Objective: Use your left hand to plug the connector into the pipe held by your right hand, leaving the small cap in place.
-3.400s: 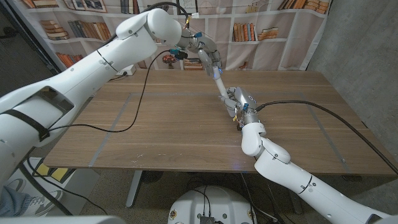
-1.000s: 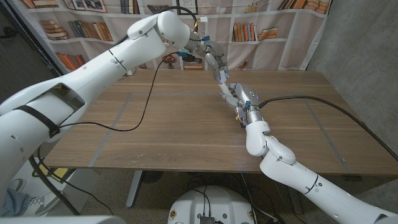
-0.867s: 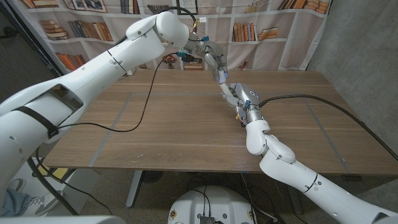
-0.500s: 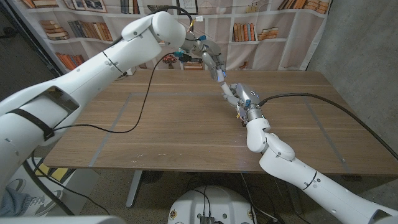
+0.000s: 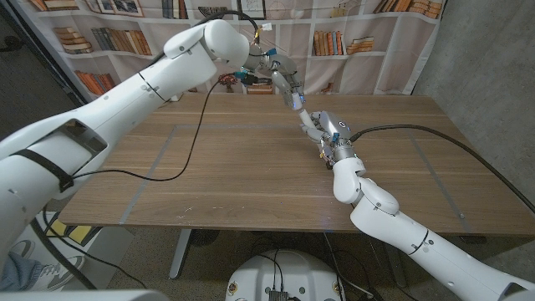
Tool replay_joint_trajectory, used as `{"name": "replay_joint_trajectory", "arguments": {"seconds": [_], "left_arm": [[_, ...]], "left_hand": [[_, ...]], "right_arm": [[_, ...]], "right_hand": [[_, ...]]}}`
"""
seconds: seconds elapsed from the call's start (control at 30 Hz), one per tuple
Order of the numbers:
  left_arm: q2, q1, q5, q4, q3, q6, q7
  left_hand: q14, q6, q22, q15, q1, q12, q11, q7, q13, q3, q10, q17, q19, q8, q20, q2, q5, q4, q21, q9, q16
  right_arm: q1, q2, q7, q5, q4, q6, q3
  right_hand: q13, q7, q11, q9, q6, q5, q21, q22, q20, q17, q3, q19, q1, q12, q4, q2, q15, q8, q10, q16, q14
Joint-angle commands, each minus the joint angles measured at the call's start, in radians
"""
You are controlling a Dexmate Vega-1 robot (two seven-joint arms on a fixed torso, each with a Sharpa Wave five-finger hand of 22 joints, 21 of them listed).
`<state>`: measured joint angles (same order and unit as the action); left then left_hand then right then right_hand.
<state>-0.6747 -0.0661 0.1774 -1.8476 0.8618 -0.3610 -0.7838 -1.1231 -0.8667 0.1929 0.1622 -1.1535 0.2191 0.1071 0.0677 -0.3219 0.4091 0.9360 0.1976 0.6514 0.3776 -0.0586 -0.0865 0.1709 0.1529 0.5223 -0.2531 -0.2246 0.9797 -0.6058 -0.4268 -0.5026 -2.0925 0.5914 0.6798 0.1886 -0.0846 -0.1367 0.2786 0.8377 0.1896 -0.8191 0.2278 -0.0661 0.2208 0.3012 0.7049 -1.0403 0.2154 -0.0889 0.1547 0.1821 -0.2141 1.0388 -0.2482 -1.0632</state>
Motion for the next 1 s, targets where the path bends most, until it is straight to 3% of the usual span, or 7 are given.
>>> {"name": "replay_joint_trajectory", "arguments": {"seconds": [0.03, 0.47, 1.0], "left_arm": [[0.024, 0.005, -0.004, 0.041, 0.013, 0.033, 0.005], [0.048, 0.011, -0.018, 0.077, 0.02, 0.067, 0.005], [0.043, 0.006, -0.024, 0.08, 0.016, 0.062, 0.005]], "left_hand": [[0.001, -0.138, 0.002, 0.0, 0.019, 0.003, -0.024, -0.113, -0.096, 0.046, 0.111, 0.004, -0.005, 0.009, -0.049, -0.038, 0.005, -0.041, 0.01, -0.06, 0.002], [0.0, -0.136, 0.001, 0.001, 0.021, 0.002, -0.022, -0.114, -0.096, 0.048, 0.115, 0.004, -0.007, 0.007, -0.05, -0.037, 0.005, -0.041, 0.013, -0.061, 0.0], [0.003, -0.139, 0.001, 0.0, 0.023, -0.001, -0.022, -0.112, -0.096, 0.051, 0.111, 0.004, -0.009, 0.006, -0.05, -0.036, 0.004, -0.04, 0.017, -0.06, 0.001]], "right_arm": [[0.003, 0.003, -0.01, 0.007, -0.019, 0.006, 0.003], [-0.01, 0.014, -0.006, 0.004, -0.017, 0.024, 0.016], [-0.021, 0.017, -0.007, 0.021, -0.008, 0.041, 0.011]], "right_hand": [[0.002, -0.065, -0.018, 0.0, 0.068, 0.003, -0.011, 0.002, -0.149, 0.004, 0.07, 0.01, -0.014, 0.004, 0.068, 0.02, 0.05, 0.001, 0.024, -0.004, -0.012], [0.003, -0.064, -0.015, 0.0, 0.07, 0.003, -0.022, 0.001, -0.148, 0.005, 0.068, 0.01, -0.015, 0.005, 0.067, 0.019, 0.049, 0.002, 0.031, -0.005, -0.019], [0.003, -0.062, -0.021, 0.0, 0.068, 0.003, -0.032, 0.0, -0.148, 0.005, 0.067, 0.01, -0.017, 0.004, 0.066, 0.018, 0.049, 0.003, 0.032, -0.007, -0.026]]}}
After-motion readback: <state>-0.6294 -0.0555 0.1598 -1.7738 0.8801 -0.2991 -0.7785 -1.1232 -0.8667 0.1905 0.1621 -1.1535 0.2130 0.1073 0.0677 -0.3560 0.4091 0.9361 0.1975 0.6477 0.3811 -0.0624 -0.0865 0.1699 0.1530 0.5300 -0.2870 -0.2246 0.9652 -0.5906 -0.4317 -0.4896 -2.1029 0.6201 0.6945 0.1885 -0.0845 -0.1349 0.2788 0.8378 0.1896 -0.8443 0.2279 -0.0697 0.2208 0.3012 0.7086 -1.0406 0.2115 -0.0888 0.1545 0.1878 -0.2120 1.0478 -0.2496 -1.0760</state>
